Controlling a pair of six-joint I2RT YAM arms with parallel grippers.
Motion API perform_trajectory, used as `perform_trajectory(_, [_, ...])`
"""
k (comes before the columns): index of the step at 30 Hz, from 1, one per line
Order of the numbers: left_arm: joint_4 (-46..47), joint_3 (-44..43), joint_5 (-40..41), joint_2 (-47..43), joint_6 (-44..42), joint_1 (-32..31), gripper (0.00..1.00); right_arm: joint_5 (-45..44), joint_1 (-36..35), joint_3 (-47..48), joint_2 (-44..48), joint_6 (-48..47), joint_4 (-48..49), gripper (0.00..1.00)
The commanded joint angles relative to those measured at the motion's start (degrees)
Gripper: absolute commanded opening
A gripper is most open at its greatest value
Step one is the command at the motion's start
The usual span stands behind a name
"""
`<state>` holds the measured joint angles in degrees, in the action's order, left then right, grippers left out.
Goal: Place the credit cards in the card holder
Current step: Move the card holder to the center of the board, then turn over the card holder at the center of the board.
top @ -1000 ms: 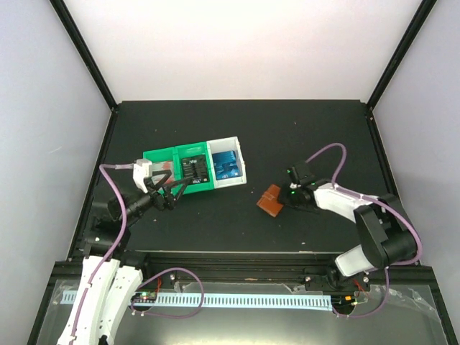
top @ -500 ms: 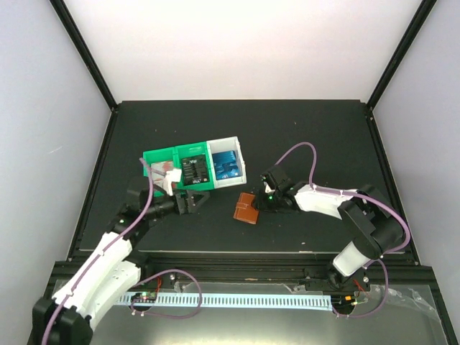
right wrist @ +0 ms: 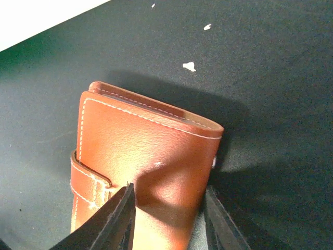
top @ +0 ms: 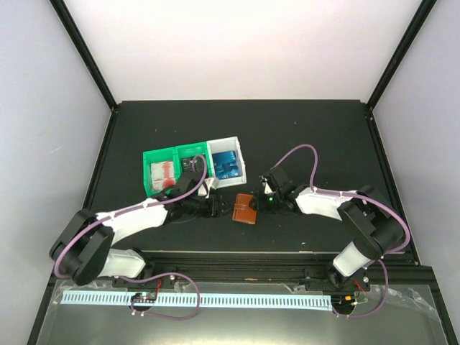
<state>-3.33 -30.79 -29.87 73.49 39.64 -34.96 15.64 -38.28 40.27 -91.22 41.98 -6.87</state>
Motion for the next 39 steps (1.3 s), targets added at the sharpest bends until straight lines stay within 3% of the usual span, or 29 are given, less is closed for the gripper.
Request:
perform_trajectory(1, [-1.8, -5.4, 5.3, 7.2, 2.4, -2.2, 0.56, 2.1, -0.3, -2.4, -0.7, 1.3, 0.7, 0.38])
perform_trajectory(16, [3.1, -6.4, 1.8, 17.5, 5.2, -4.2, 0.52, 7.7, -0.4, -7.1, -2.3, 7.5, 9.9, 0.34])
perform_trajectory(21, [4.6, -6.3, 1.4, 18.7, 5.9, -4.2, 0.40, 11.3, -0.3, -8.9, -2.8, 10.2, 15.2, 0.34])
perform_trajectory(28, [1.4, -6.8, 4.6, 15.4, 3.7, -4.2, 0.11, 11.5, -0.4, -9.8, -0.6, 11.1, 16.0, 0.35])
perform_trajectory(31, [-3.3, -7.4, 7.0, 12.4, 1.4, -4.2, 0.02, 8.6, -0.5, -8.8, 3.0, 9.7, 11.7, 0.42])
perform_trajectory(36, [-16.6, -8.9, 13.3, 4.9, -2.6, -4.2, 0.02, 1.6, -1.9, -7.5, 10.8, 7.4, 3.6, 0.64])
perform_trajectory(39, [-27.9, -11.3, 20.3, 0.5, -4.9, -4.4, 0.02, -2.3, -3.1, -7.1, 15.0, 6.7, -0.8, 0.69])
